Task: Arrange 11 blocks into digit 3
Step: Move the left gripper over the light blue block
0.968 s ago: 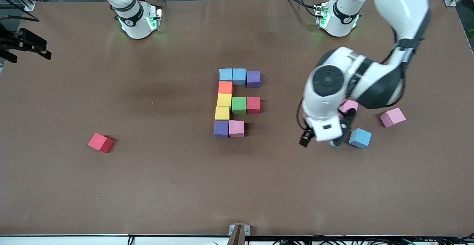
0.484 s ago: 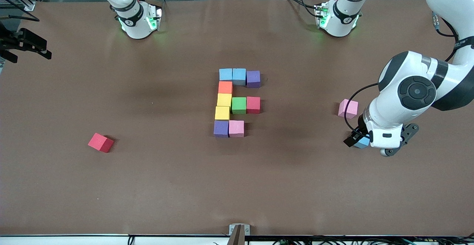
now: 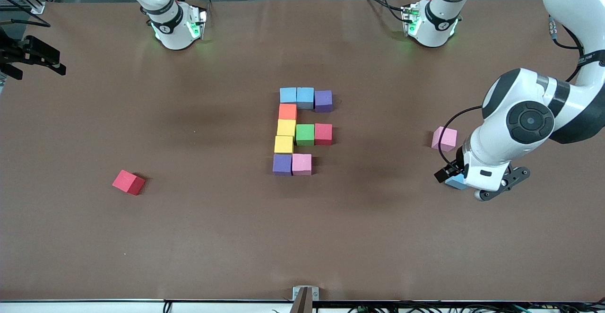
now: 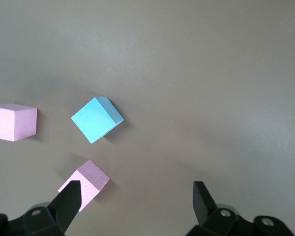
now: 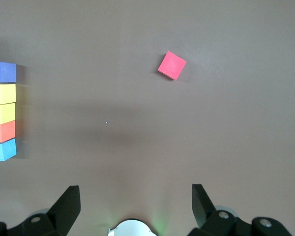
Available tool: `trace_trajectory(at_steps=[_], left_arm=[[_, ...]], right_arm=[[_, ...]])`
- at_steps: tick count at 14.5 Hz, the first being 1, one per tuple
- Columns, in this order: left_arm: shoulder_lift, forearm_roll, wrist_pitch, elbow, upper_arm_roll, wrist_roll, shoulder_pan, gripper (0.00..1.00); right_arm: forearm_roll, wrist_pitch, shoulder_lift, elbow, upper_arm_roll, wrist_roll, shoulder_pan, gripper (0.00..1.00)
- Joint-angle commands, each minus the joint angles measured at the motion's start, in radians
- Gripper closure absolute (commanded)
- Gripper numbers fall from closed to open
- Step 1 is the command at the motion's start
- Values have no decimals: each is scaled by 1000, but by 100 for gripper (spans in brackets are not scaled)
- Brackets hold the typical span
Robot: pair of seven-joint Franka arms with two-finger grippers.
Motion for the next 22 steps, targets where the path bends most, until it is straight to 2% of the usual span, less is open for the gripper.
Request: trace_trajectory(at_steps=[1,2,4,5,7,11,12,16,22], left_arm=[[-13,-5,-4,-17,-12,89,7,0],[-21,-13,-4,-32,-5,147,3,0],[-48,-86,2,-66,78,309,1,0],[-78,-176,12,-72,150,400,-25,0],[-145,-312,45,-107,338,576,-127,0],[-219,-438,169,-223,627,881,-291,0],[-227,-456,217,-254,679,940,-324,0],[-217,-464,431,-357,793,1117,-410,0],[-121,-462,541,-367,804,1311,-425,0]], right_arm=[[-3,-3,-26,-22,6,8,-2,0],[-3,-6,-26,-21,6,9,-2,0],[-3,-6,-26,-21,6,8,-2,0],[-3,-6,-26,-21,6,9,-2,0],[-3,-9,-26,-22,4,9,-4,0],[-3,-9,-26,-22,2,8,-5,0],[-3,-9,-26,-22,4,8,-4,0],[-3,-8,-26,-22,6,8,-2,0],[-3,-8,-26,-22,6,8,-2,0]])
